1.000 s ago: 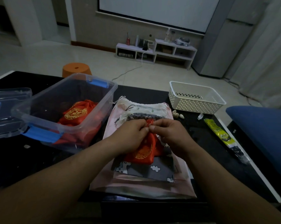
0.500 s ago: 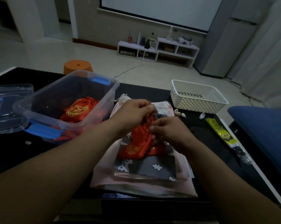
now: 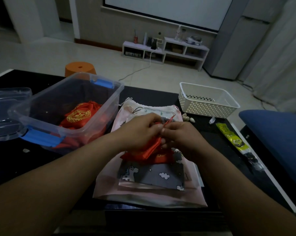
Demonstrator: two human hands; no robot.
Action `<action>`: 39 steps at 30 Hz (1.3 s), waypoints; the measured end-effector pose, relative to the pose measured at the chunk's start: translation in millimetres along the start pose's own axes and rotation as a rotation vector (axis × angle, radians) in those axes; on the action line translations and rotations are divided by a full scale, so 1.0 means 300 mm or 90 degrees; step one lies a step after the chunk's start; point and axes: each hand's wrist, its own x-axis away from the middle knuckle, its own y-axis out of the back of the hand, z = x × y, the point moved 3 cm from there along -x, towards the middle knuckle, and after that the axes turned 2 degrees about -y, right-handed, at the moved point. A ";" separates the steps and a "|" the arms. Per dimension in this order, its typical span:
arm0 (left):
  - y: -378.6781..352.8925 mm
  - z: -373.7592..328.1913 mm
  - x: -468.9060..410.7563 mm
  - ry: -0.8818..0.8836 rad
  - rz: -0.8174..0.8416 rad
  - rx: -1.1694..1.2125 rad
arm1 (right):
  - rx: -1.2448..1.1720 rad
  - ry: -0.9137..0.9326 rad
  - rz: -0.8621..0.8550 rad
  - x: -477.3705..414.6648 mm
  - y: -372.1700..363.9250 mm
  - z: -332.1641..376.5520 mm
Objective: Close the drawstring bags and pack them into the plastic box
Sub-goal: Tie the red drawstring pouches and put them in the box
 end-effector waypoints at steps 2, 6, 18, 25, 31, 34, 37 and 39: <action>-0.015 0.008 0.017 -0.057 -0.002 -0.101 | -0.021 -0.007 0.007 0.002 -0.004 0.006; -0.012 0.044 0.021 -0.033 -0.063 -0.112 | -0.052 -0.009 0.013 0.002 -0.016 0.003; -0.044 0.033 0.021 -0.009 -0.067 -0.062 | -0.166 -0.032 0.025 -0.009 -0.031 -0.007; -0.066 0.046 0.027 -0.047 -0.038 -0.116 | 0.014 -0.018 -0.020 -0.020 -0.025 -0.012; -0.072 0.048 0.033 -0.034 -0.041 -0.164 | 0.105 0.023 -0.047 -0.001 -0.029 -0.001; -0.061 0.042 0.020 0.025 -0.050 -0.044 | 0.125 0.041 -0.077 -0.007 -0.032 0.001; -0.052 0.054 0.011 0.123 -0.041 0.174 | 0.136 0.059 -0.101 -0.009 -0.035 0.006; -0.061 0.059 0.015 0.167 -0.023 0.269 | 0.167 0.078 -0.134 -0.010 -0.035 0.010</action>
